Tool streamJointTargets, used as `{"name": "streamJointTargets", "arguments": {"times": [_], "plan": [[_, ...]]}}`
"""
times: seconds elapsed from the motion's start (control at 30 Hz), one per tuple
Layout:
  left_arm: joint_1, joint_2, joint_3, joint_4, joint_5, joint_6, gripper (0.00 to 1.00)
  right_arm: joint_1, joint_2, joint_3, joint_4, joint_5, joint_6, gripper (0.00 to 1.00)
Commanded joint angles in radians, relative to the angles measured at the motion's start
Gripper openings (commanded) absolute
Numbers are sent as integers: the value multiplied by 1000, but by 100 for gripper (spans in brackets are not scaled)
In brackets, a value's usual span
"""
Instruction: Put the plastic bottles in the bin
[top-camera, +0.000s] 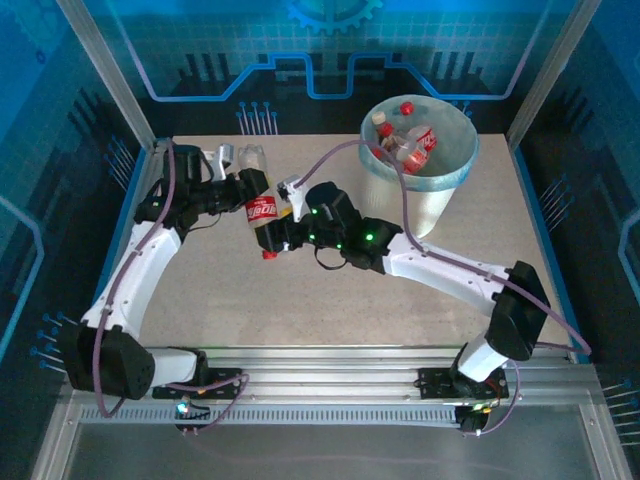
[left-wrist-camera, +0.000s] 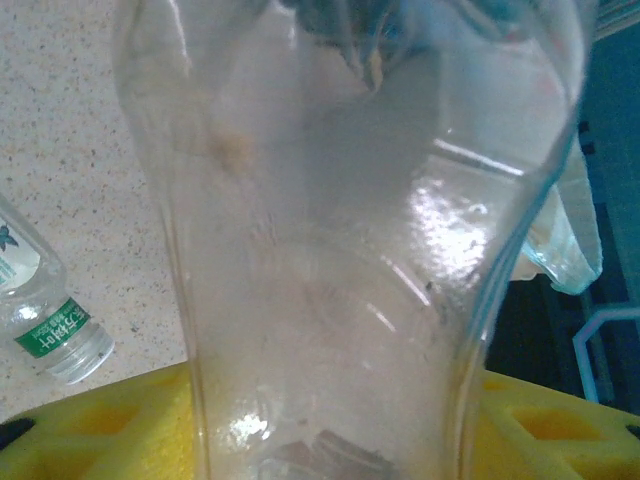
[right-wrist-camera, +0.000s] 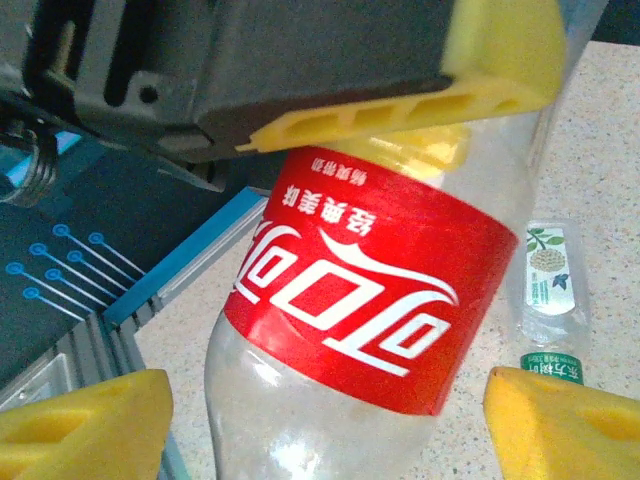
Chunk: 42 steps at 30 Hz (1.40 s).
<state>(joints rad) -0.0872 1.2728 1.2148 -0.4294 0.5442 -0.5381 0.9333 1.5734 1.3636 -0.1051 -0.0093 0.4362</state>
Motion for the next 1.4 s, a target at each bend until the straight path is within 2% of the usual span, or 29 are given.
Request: {"name": "streamJointTargets", "arguments": {"times": [0.0, 0.13, 0.2, 0.3, 0.43, 0.57, 0.67, 0.83, 0.93, 1.0, 1.07, 1.13, 1.27, 1.33, 1.37], "plan": [[-8, -88, 38, 35, 10, 96, 59, -38, -103, 68, -69, -101, -32, 86], [-44, -179, 16, 68, -21, 229, 60, -70, -192, 91, -112, -157, -95, 89], [-112, -223, 11, 61, -75, 344, 61, -85, -213, 134, -160, -162, -125, 95], [-231, -269, 6, 68, -135, 484, 65, -117, -206, 228, -221, -210, -144, 95], [-305, -294, 2, 110, -132, 528, 64, -137, -166, 350, -297, -271, -162, 96], [-349, -311, 0, 137, -117, 557, 64, -142, -120, 433, -360, -281, -151, 97], [-369, -307, 4, 128, -105, 574, 64, -146, -93, 454, -354, -379, -120, 96], [-395, -295, 16, 106, -98, 590, 64, -148, -53, 495, -362, -475, -81, 86], [-404, -297, 16, 111, -95, 594, 64, -151, -47, 510, -376, -472, -76, 68], [-407, -297, 19, 108, -110, 593, 72, -155, -53, 515, -381, -465, -75, 59], [-408, -304, 21, 108, -139, 589, 84, -157, -63, 529, -400, -430, -82, 53], [-408, -322, 10, 132, -172, 577, 98, -165, -77, 549, -432, -354, -96, 52], [-408, -384, -49, 256, -329, 528, 99, -212, -112, 599, -511, -151, -135, 50], [-408, -415, -77, 301, -397, 514, 99, -239, -129, 632, -553, -7, -177, 49], [-408, -429, -85, 312, -417, 515, 99, -246, -138, 650, -569, 107, -209, 49]]}}
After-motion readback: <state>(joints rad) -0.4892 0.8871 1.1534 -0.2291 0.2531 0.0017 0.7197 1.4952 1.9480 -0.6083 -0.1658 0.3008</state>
